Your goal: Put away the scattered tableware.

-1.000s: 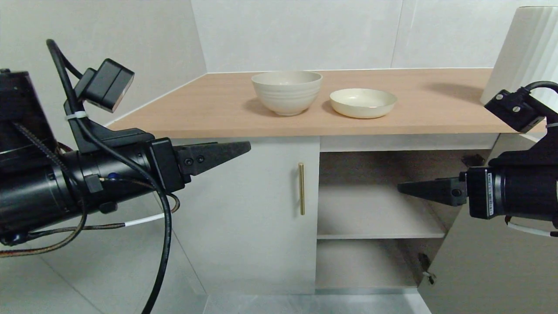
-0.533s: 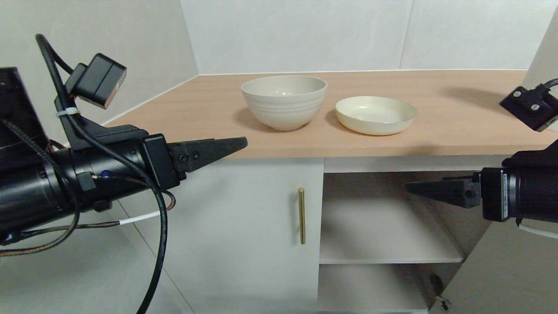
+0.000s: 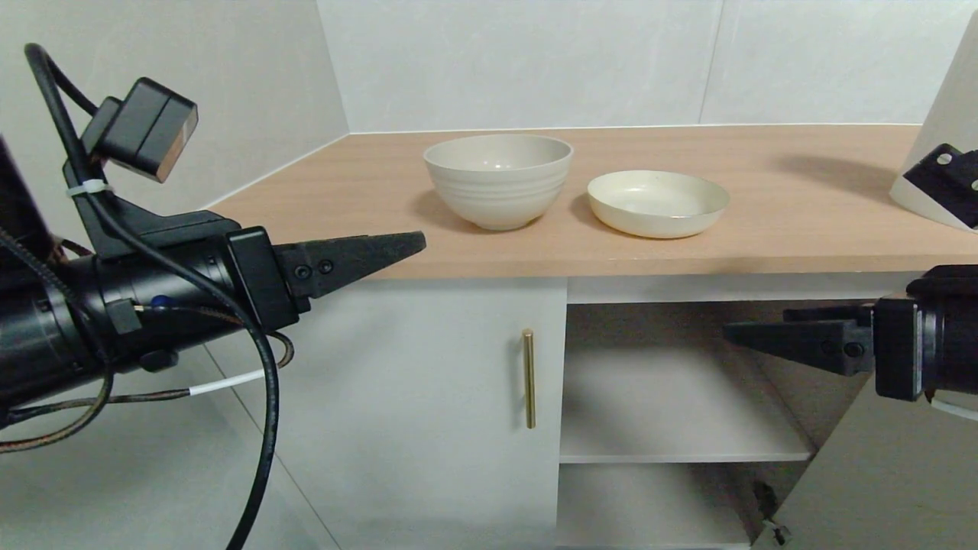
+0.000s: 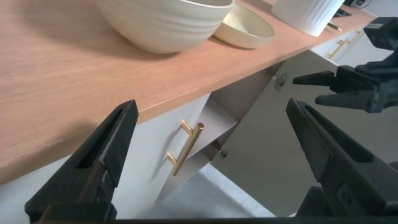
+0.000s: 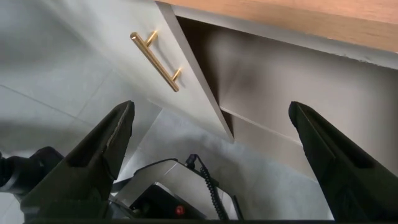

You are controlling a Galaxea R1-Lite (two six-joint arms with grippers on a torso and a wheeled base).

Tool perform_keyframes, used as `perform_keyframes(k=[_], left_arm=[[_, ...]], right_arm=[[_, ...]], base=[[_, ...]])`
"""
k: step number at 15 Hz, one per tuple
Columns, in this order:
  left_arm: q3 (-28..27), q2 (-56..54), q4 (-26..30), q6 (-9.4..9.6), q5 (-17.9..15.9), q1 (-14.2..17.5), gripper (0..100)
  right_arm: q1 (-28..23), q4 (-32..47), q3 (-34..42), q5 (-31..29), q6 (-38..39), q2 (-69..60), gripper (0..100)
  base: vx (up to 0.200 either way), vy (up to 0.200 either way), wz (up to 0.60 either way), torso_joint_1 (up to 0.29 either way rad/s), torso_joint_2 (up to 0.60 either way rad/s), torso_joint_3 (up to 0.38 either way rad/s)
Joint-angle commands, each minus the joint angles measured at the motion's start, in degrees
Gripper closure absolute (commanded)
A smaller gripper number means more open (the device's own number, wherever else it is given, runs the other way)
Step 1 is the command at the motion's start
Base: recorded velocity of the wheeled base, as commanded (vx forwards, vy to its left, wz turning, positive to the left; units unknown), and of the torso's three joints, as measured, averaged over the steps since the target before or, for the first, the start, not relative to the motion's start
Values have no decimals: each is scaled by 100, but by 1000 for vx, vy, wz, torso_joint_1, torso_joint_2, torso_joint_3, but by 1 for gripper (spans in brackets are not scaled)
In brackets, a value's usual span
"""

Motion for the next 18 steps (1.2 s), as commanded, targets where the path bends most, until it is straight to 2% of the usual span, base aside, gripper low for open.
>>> perform_keyframes(k=[1, 3, 7, 18], left_arm=[[-1, 9, -3, 1, -1, -1, 0], [-1, 18, -3, 1, -1, -1, 0], [-1, 36, -21, 1, 8, -1, 0], [17, 220, -21, 1, -1, -62, 0]], right_arm=[[0, 1, 9, 4, 0, -29, 0], [8, 1, 9, 48, 0, -29, 0], [8, 1, 18, 48, -9, -29, 0], [8, -34, 80, 83, -9, 15, 0]], base=[[0, 0, 0, 0, 0, 0], [0, 0, 0, 13, -47, -35], [0, 0, 0, 80, -268, -270], [0, 0, 0, 162, -489, -298]])
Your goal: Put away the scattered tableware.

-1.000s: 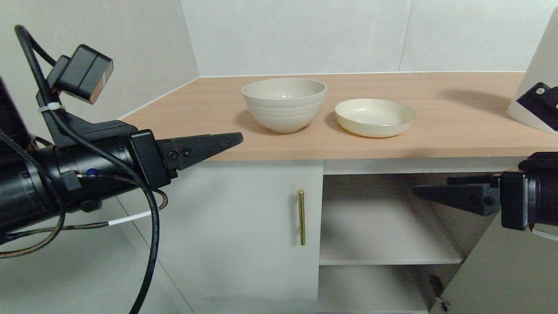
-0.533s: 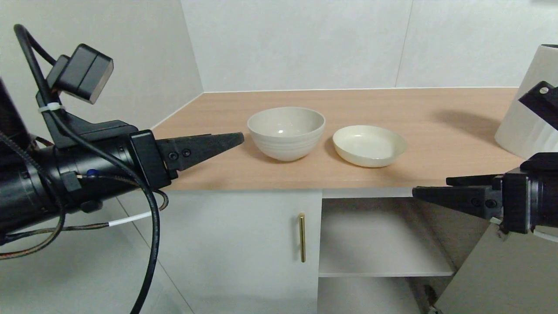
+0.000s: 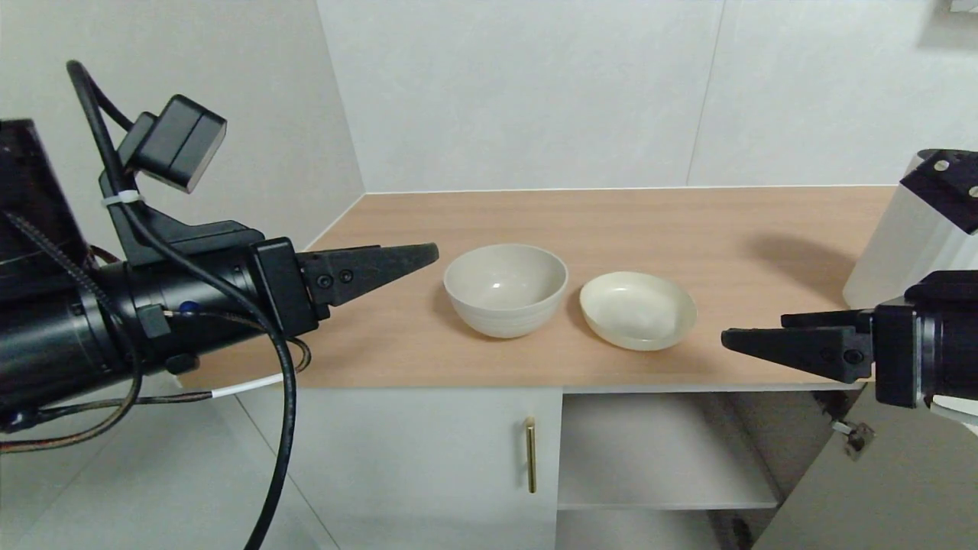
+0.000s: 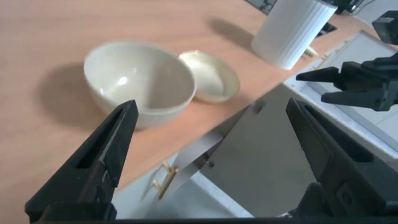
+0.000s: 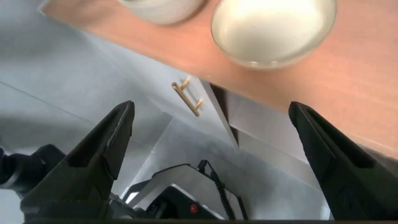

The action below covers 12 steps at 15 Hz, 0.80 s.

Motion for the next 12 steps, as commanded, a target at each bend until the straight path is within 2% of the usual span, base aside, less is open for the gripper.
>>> perform_keyframes(k=[1, 2, 5, 6, 7, 9, 10, 11, 12], left_arm=[[2, 44, 3, -1, 1, -9, 0], [11, 158, 12, 7, 18, -97, 0], [-165, 342, 109, 7, 18, -97, 0], [-262, 377, 337, -1, 27, -53, 0], [-499, 395, 891, -1, 97, 53, 0], [-930, 544, 1911, -1, 510, 176, 0], [-1053, 659, 2113, -1, 809, 176, 0], [-1088, 747, 2148, -10, 959, 176, 0], [-1167, 1028, 2166, -36, 1372, 176, 0]], right_arm=[[3, -1, 16, 6, -1, 9, 0], [3, -10, 16, 6, -9, 35, 0], [-14, -63, -116, -108, -220, 439, 0], [-23, -80, -300, -336, -141, 685, 0], [-23, -98, -415, -758, 35, 949, 0], [-23, -107, -661, -1294, 395, 1362, 0], [-49, -107, -749, -1391, 544, 1547, 0], [-102, -142, -784, -1435, 597, 1643, 0], [-225, -379, -810, -1637, 659, 1916, 0]], base=[[0, 0, 0, 168, -422, -242], [0, 0, 0, 85, -227, -129], [0, 0, 0, 32, -73, -42], [0, 0, 0, 0, 0, 0], [0, 0, 0, 0, 0, 0], [0, 0, 0, 0, 0, 0], [0, 0, 0, 0, 0, 0], [0, 0, 0, 0, 0, 0], [0, 0, 0, 0, 0, 0]])
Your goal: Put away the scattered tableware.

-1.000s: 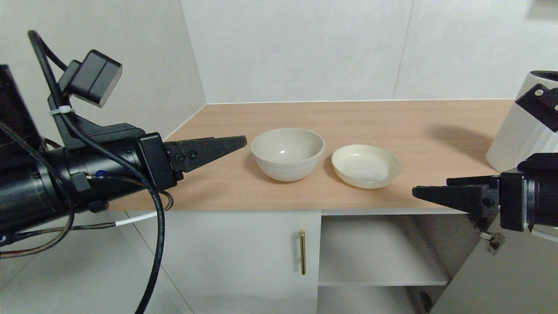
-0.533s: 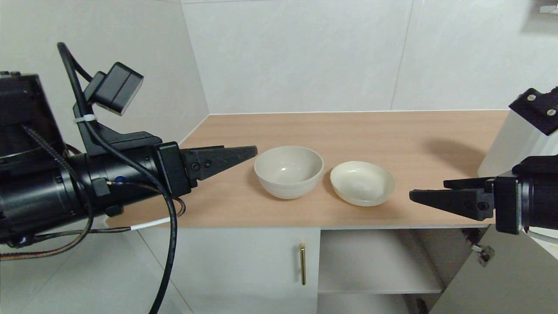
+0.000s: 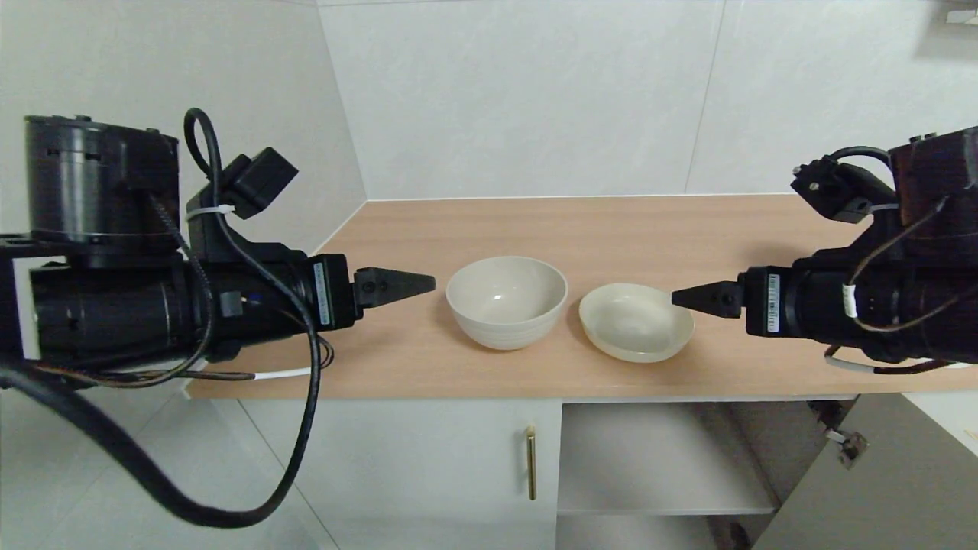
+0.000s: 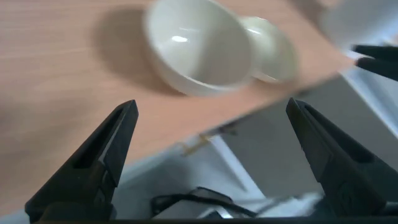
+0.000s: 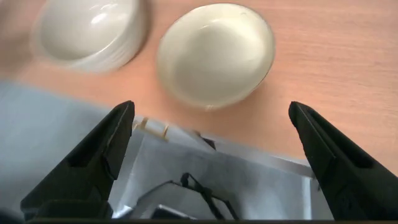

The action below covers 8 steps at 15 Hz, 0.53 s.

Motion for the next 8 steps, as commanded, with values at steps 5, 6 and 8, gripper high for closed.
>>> perform_keyframes(k=[5, 6, 8], left_arm=[[-430, 1070, -28, -744, 618, -91, 0], [-430, 1140, -36, -770, 618, -108, 0], [-597, 1378, -36, -1078, 715, -205, 0]], right_arm=[[-261, -1132, -14, -707, 298, 1114, 0], [-261, -1141, -14, -707, 306, 1097, 0], [-261, -1141, 12, -716, 306, 1044, 0]], base=[[0, 0, 0, 0, 0, 0], [0, 0, 0, 0, 0, 0], [0, 0, 0, 0, 0, 0]])
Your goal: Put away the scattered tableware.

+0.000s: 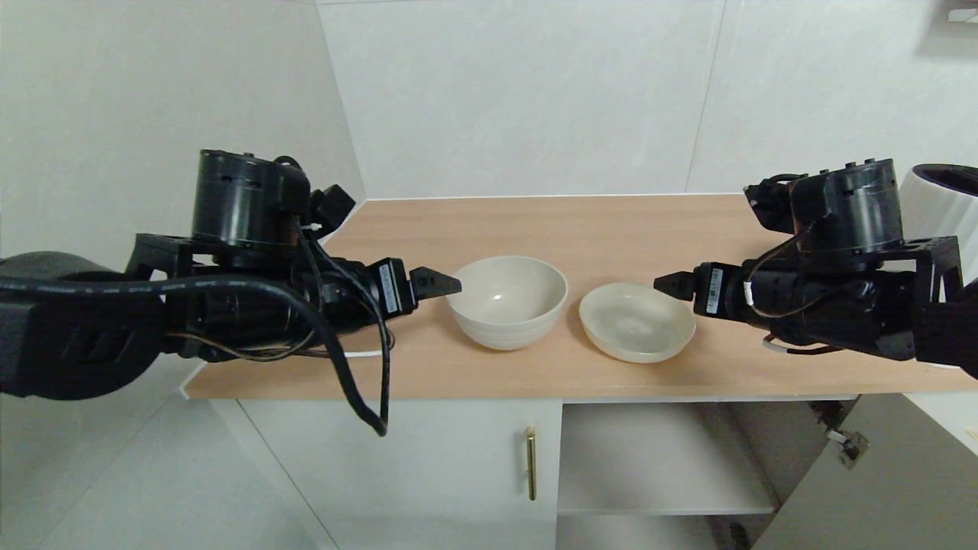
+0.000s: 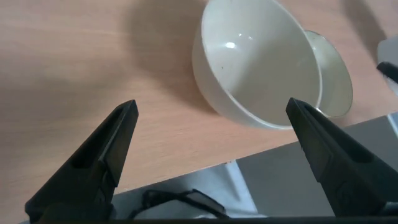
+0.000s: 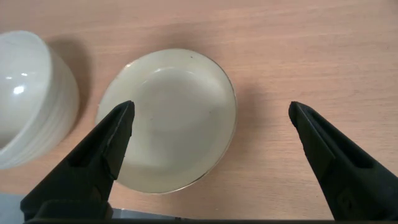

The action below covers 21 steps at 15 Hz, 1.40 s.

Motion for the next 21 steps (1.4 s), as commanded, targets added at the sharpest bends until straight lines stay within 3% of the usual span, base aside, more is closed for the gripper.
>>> perform_keyframes(k=[1, 2, 7, 13, 14, 21], left_arm=[[-167, 320, -3, -203, 81, -91, 0], [-203, 390, -12, -273, 81, -126, 0], [-255, 760, -504, -273, 90, -179, 0], [-290, 803, -592, -264, 134, -179, 0], [-290, 803, -592, -273, 152, -188, 100], [-290, 724, -592, -264, 143, -205, 100]], right_arm=[[-3, -2, 18, 6, -8, 24, 0], [6, -2, 36, -3, -17, 15, 0], [6, -2, 45, -3, -17, -73, 0], [6, 7, 71, -3, -17, -73, 0], [6, 7, 71, -3, -17, -73, 0], [6, 16, 71, 6, -26, -99, 0]], base=[[0, 0, 0, 0, 0, 0], [0, 0, 0, 0, 0, 0], [0, 0, 0, 0, 0, 0], [0, 0, 0, 0, 0, 0], [0, 0, 0, 0, 0, 0], [0, 0, 0, 0, 0, 0]])
